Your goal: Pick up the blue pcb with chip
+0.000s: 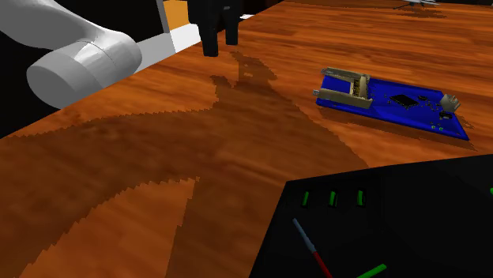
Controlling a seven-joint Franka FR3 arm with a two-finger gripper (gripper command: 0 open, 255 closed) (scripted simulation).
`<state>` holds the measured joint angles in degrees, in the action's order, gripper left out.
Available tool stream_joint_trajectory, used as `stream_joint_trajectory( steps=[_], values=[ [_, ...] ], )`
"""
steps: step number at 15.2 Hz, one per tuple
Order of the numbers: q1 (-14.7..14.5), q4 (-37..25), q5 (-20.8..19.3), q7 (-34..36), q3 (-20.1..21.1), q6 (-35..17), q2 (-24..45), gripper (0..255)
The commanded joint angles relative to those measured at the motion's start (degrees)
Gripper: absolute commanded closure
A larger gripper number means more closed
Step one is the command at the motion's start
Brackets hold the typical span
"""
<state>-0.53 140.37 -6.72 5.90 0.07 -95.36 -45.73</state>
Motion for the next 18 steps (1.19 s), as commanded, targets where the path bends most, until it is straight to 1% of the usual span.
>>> stream_joint_trajectory(
  steps=[1,7,14,15,18],
  values=[
    [0.0,0.0,0.0,0.0,0.0,0.0,0.0,0],
    [1.8,-8.05,-0.58,2.3,-1.03,-7.09,10.11,0],
    [3.52,-19.38,-0.83,4.66,-2.36,-12.64,21.09,0],
    [3.55,-19.6,-0.83,4.7,-2.38,-12.72,21.28,0],
    [3.58,-17.09,-0.95,4.94,-2.44,-14.98,21.05,0]
  ],
)
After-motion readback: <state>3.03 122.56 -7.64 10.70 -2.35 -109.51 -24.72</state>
